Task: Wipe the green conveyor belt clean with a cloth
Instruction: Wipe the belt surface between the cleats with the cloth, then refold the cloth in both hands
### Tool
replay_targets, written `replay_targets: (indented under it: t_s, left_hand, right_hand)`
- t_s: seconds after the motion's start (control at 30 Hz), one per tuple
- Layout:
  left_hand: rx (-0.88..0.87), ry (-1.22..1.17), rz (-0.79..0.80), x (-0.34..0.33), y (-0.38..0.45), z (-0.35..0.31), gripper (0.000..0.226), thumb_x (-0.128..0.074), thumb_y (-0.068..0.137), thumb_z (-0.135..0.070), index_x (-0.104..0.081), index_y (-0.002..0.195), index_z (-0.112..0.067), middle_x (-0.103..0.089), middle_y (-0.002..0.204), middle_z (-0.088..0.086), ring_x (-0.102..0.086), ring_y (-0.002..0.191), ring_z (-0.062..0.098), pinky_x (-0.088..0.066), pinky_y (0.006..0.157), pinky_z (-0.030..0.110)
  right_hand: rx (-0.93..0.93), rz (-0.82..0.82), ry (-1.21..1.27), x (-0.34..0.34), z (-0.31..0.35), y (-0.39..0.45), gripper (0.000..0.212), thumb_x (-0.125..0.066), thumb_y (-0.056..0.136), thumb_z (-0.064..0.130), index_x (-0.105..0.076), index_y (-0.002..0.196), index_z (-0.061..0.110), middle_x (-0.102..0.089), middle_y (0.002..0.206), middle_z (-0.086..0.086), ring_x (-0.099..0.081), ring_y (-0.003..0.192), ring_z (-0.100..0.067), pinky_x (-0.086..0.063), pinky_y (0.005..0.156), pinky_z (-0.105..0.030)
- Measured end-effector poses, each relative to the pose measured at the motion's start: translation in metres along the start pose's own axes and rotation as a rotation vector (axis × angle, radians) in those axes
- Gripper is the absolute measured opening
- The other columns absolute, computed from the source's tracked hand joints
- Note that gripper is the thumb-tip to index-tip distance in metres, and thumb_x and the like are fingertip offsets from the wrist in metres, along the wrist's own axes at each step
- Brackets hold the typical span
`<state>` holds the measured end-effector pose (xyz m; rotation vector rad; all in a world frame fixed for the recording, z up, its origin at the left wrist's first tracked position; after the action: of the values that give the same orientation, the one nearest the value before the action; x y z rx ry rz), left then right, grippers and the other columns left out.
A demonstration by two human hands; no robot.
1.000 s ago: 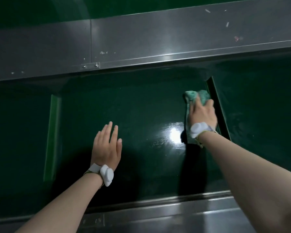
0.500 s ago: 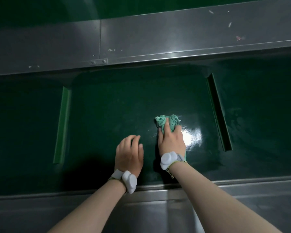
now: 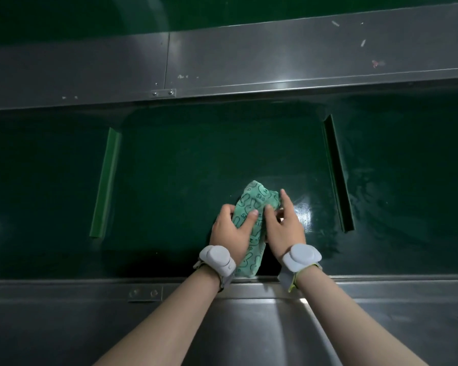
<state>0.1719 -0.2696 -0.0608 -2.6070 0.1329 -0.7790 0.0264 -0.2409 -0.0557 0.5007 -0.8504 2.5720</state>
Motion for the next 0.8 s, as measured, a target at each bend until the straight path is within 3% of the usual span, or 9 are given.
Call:
replay_targets:
  t_s: [0.13, 0.27, 0.37, 0.4, 0.47, 0.5, 0.57, 0.7, 0.8]
  left_hand:
    - [-0.063, -0.02, -0.024, 0.012, -0.012, -0.01, 0.036, -0.072, 0.089, -0.055, -0.053, 0.096, -0.025, -0.068, 0.083, -0.014, -0.064, 0.076, -0.006, -0.052, 0.062, 0.021]
    - [-0.059, -0.112, 0.116, 0.018, -0.019, -0.018, 0.036, -0.065, 0.09, -0.064, -0.057, 0.094, -0.03, -0.076, 0.087, -0.01, -0.073, 0.078, 0.007, -0.062, 0.074, 0.044]
    - [-0.102, -0.075, 0.232, 0.016, -0.025, -0.025, 0.043, -0.054, 0.092, -0.071, -0.061, 0.094, -0.028, -0.074, 0.087, 0.0, -0.073, 0.081, 0.024, -0.058, 0.08, 0.054]
    - [-0.13, -0.052, 0.264, 0.014, -0.029, -0.027, 0.048, -0.05, 0.091, -0.073, -0.062, 0.093, -0.027, -0.073, 0.087, 0.01, -0.071, 0.08, 0.03, -0.056, 0.08, 0.058]
    - [-0.125, -0.082, 0.348, 0.007, -0.04, -0.026, 0.055, -0.048, 0.09, -0.076, -0.063, 0.093, -0.023, -0.069, 0.094, 0.025, -0.068, 0.076, 0.029, -0.054, 0.083, 0.063]
    - [-0.112, -0.107, 0.388, 0.004, -0.051, -0.023, 0.057, -0.049, 0.089, -0.076, -0.064, 0.092, -0.022, -0.068, 0.097, 0.027, -0.066, 0.077, 0.027, -0.054, 0.085, 0.064]
    - [-0.092, -0.106, 0.435, 0.001, -0.067, -0.013, 0.056, -0.052, 0.087, -0.076, -0.066, 0.092, -0.022, -0.069, 0.1, 0.025, -0.068, 0.082, 0.028, -0.053, 0.089, 0.064]
    - [-0.065, -0.026, 0.423, 0.01, -0.117, 0.018, 0.064, -0.049, 0.081, -0.085, -0.069, 0.094, -0.026, -0.071, 0.102, 0.022, -0.071, 0.088, 0.033, -0.053, 0.092, 0.062]
    - [0.009, 0.039, 0.43, 0.022, -0.166, 0.033, 0.063, -0.052, 0.08, -0.084, -0.07, 0.095, -0.027, -0.078, 0.099, 0.0, -0.073, 0.095, 0.025, -0.055, 0.096, 0.052]
  right_hand:
    - [0.031, 0.004, -0.08, 0.012, 0.0, -0.001, 0.058, -0.059, 0.099, 0.035, -0.039, 0.153, 0.031, -0.063, 0.089, 0.006, -0.063, 0.075, -0.008, -0.045, 0.06, -0.022]
    - [0.167, -0.082, -0.122, 0.032, 0.012, -0.001, 0.052, -0.062, 0.095, 0.043, -0.053, 0.145, 0.029, -0.047, 0.124, 0.003, -0.058, 0.101, -0.013, -0.048, 0.092, -0.029]
    - [0.203, 0.106, -0.059, 0.04, 0.028, -0.005, 0.07, -0.057, 0.087, 0.075, -0.054, 0.144, 0.035, -0.048, 0.134, 0.012, -0.053, 0.119, -0.007, -0.042, 0.103, -0.03]
    - [0.177, 0.191, -0.061, 0.043, 0.031, -0.01, 0.074, -0.054, 0.082, 0.083, -0.059, 0.138, 0.036, -0.057, 0.128, 0.014, -0.056, 0.115, -0.006, -0.044, 0.101, -0.03]
    - [0.109, 0.338, -0.068, 0.048, 0.03, -0.022, 0.066, -0.055, 0.078, 0.087, -0.074, 0.108, 0.032, -0.067, 0.083, 0.02, -0.063, 0.079, -0.005, -0.048, 0.074, -0.029]
    - [0.079, 0.388, -0.055, 0.053, 0.026, -0.032, 0.063, -0.059, 0.079, 0.084, -0.075, 0.094, 0.025, -0.061, 0.062, 0.018, -0.058, 0.06, -0.005, -0.044, 0.062, -0.027]
    - [0.041, 0.445, -0.019, 0.06, 0.015, -0.049, 0.057, -0.07, 0.078, 0.075, -0.072, 0.082, 0.019, -0.059, 0.055, 0.012, -0.055, 0.049, -0.006, -0.043, 0.055, -0.027]
    - [-0.058, 0.574, 0.053, 0.073, -0.025, -0.095, 0.041, -0.086, 0.074, 0.047, -0.075, 0.1, 0.018, -0.079, 0.094, -0.006, -0.076, 0.087, -0.023, -0.06, 0.089, -0.043]
    - [-0.07, 0.563, -0.095, 0.087, -0.054, -0.135, 0.036, -0.089, 0.069, 0.032, -0.074, 0.1, 0.023, -0.079, 0.095, -0.005, -0.076, 0.088, -0.028, -0.06, 0.09, -0.046]
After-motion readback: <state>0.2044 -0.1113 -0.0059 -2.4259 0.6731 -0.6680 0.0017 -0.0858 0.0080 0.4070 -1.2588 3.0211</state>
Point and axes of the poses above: each hand's wrist, its own y-axis towards the middle knuckle, its own x-axis out of the back of the hand, z = x × y, the point moved 4 cm from there along y, towards the middle knuckle
